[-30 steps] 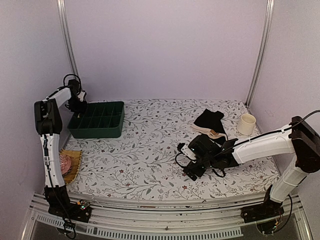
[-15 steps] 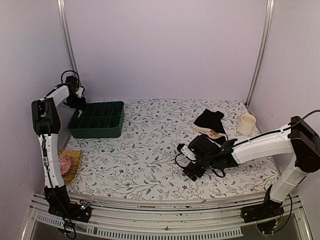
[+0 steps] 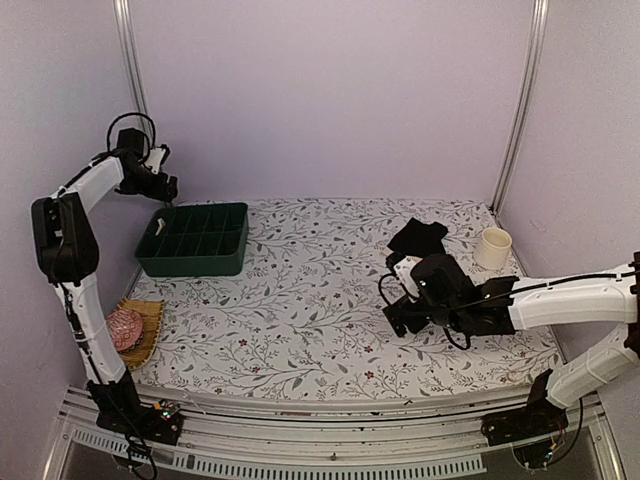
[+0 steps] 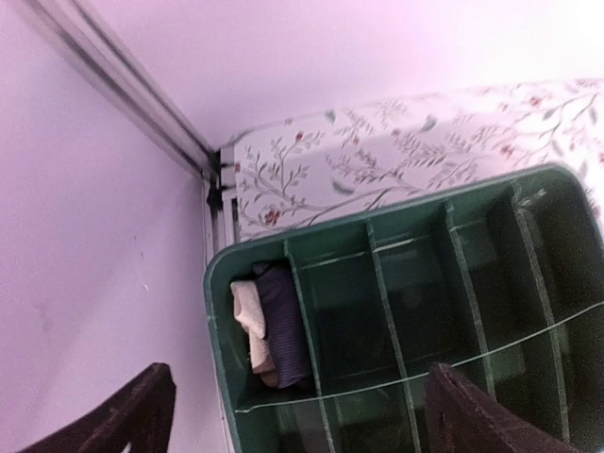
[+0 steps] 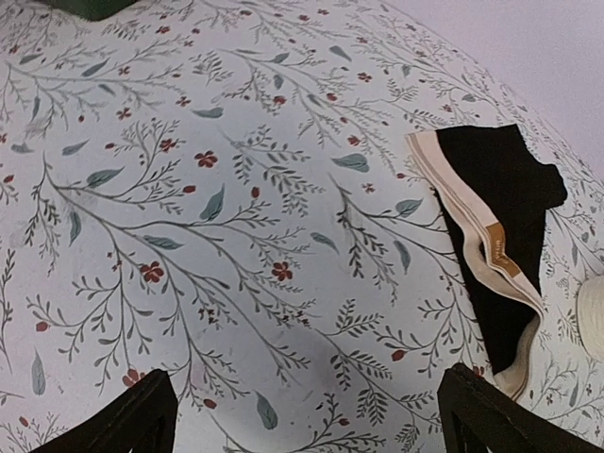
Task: Roll the underwear
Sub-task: Move the underwear to the center of the board.
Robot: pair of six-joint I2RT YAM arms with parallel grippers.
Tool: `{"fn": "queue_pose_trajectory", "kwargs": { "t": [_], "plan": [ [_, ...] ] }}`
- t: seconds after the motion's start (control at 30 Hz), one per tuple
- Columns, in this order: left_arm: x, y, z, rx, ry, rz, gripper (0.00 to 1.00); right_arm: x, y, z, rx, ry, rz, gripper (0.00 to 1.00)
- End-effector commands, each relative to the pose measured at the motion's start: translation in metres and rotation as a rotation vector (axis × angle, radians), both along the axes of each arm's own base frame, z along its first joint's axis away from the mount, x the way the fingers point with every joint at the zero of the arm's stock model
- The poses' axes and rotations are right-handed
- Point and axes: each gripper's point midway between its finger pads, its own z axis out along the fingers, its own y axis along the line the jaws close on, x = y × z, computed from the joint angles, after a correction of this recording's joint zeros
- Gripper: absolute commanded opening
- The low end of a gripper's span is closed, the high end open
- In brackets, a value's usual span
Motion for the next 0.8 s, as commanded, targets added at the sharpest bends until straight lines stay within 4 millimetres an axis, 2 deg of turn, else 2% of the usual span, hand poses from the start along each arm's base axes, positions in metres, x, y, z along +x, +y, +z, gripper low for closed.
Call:
{"fn": "queue_pose_trajectory", "kwargs": {
  "t": [0.0, 0.1, 0.23, 0.33, 0.43, 0.53, 0.6, 0.63, 0.77],
  "plan": [
    [-0.015, -0.071, 0.059, 0.005, -0.137, -0.197, 0.98, 0.030, -0.034, 0.034, 0.140, -0.037, -0.192, 0.99],
    [-0.039, -0.129, 0.056, 0.011, -0.131, -0.334, 0.98, 0.048, -0.054, 0.048, 0.158, -0.022, -0.279, 0.99],
    [-0.080, -0.222, 0.026, 0.065, -0.090, -0.535, 0.98, 0.069, -0.071, 0.061, 0.200, -0.009, -0.366, 0.99],
    [-0.109, -0.283, -0.002, 0.061, -0.037, -0.671, 0.99, 0.084, -0.086, 0.058, 0.222, -0.007, -0.447, 0.99],
    [-0.130, -0.328, -0.028, 0.024, 0.023, -0.761, 0.99, 0.098, -0.102, 0.043, 0.243, 0.007, -0.530, 0.99],
    [-0.143, -0.356, -0.055, -0.013, 0.090, -0.802, 0.99, 0.109, -0.117, 0.022, 0.255, 0.032, -0.590, 0.99],
    [-0.142, -0.362, -0.071, -0.022, 0.127, -0.785, 0.99, 0.115, -0.129, 0.009, 0.251, 0.052, -0.632, 0.99],
    [-0.139, -0.362, -0.091, -0.014, 0.165, -0.764, 0.98, 0.117, -0.136, 0.001, 0.247, 0.067, -0.652, 0.99],
    [-0.121, -0.345, -0.121, 0.016, 0.200, -0.678, 0.99, 0.119, -0.151, -0.019, 0.252, 0.119, -0.694, 0.99]
  ]
}}
